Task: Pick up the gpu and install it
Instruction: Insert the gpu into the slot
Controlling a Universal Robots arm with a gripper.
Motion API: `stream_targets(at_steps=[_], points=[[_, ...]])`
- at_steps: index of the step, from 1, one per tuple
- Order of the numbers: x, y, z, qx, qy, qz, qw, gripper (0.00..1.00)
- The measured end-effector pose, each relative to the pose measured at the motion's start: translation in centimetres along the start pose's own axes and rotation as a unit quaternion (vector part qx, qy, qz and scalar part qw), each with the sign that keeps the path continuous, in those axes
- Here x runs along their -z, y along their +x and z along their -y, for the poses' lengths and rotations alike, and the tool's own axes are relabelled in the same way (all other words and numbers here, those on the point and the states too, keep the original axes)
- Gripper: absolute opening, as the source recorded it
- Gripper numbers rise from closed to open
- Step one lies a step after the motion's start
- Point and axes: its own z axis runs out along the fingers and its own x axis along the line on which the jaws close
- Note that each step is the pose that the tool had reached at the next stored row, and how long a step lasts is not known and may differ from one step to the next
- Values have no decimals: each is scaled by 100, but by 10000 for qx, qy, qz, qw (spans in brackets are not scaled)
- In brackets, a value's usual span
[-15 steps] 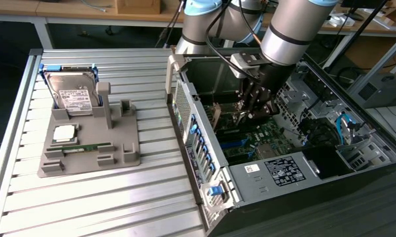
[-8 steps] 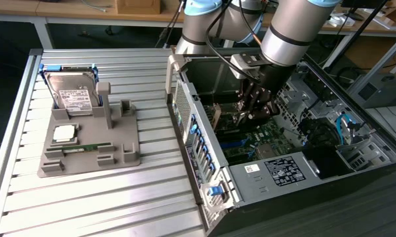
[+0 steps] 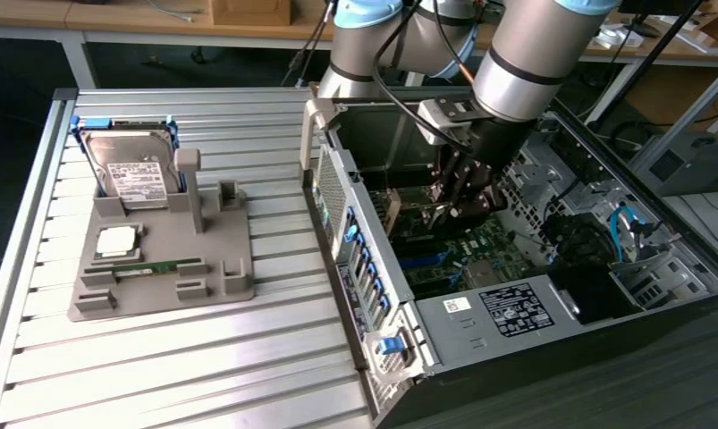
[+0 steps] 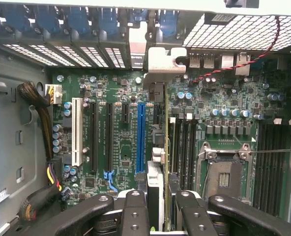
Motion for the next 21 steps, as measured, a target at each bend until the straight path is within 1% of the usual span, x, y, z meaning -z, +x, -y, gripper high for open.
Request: stream_targets(at_steps=[14,17,20,21], points=[[-20,10,-60,-12,0,-1,10000,27],[-29,10,-61,-97,2,-1,10000,27],[-36,10,-62,-281,7,-2,9996,27],[-39,16,-64,-304,8,0,9995,27]])
